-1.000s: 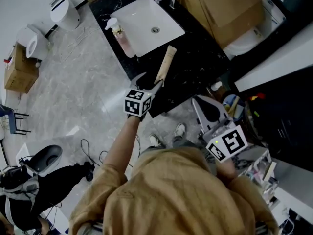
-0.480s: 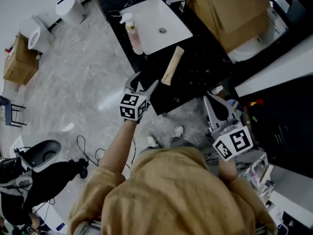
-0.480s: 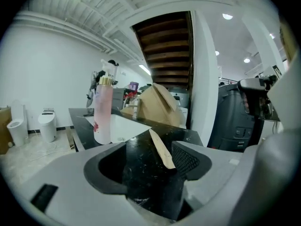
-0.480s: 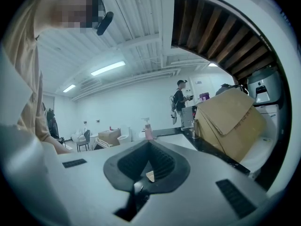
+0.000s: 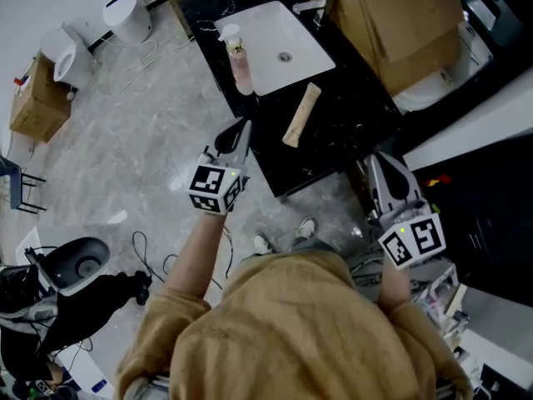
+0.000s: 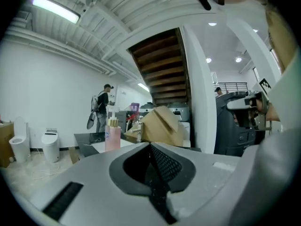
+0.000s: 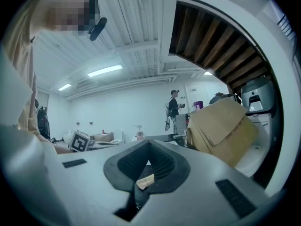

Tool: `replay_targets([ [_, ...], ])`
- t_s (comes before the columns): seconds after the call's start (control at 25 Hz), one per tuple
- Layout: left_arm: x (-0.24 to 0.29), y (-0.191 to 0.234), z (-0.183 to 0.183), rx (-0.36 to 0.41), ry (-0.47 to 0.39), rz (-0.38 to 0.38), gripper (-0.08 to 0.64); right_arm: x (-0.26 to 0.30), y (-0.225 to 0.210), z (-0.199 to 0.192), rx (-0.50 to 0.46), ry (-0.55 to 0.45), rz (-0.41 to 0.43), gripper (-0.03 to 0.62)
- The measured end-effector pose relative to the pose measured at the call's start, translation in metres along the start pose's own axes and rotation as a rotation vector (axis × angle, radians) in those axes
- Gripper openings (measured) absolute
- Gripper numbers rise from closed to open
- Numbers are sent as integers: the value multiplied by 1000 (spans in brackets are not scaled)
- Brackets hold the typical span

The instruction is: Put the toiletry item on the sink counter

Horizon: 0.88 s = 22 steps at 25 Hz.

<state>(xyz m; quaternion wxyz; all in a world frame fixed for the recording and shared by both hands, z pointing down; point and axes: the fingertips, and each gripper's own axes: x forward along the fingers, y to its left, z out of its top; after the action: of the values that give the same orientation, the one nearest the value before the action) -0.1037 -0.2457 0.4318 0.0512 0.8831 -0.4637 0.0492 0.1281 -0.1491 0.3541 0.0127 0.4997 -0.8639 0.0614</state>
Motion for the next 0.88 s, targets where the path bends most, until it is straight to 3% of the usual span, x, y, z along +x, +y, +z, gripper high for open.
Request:
replay_targets([
  [0.36, -36, -2, 63, 58, -133, 8, 5, -4, -25, 31, -58, -58, -40, 2],
  [0.88, -100, 3, 148, 87, -334, 135, 5, -11, -61, 58, -52, -122, -54, 2],
])
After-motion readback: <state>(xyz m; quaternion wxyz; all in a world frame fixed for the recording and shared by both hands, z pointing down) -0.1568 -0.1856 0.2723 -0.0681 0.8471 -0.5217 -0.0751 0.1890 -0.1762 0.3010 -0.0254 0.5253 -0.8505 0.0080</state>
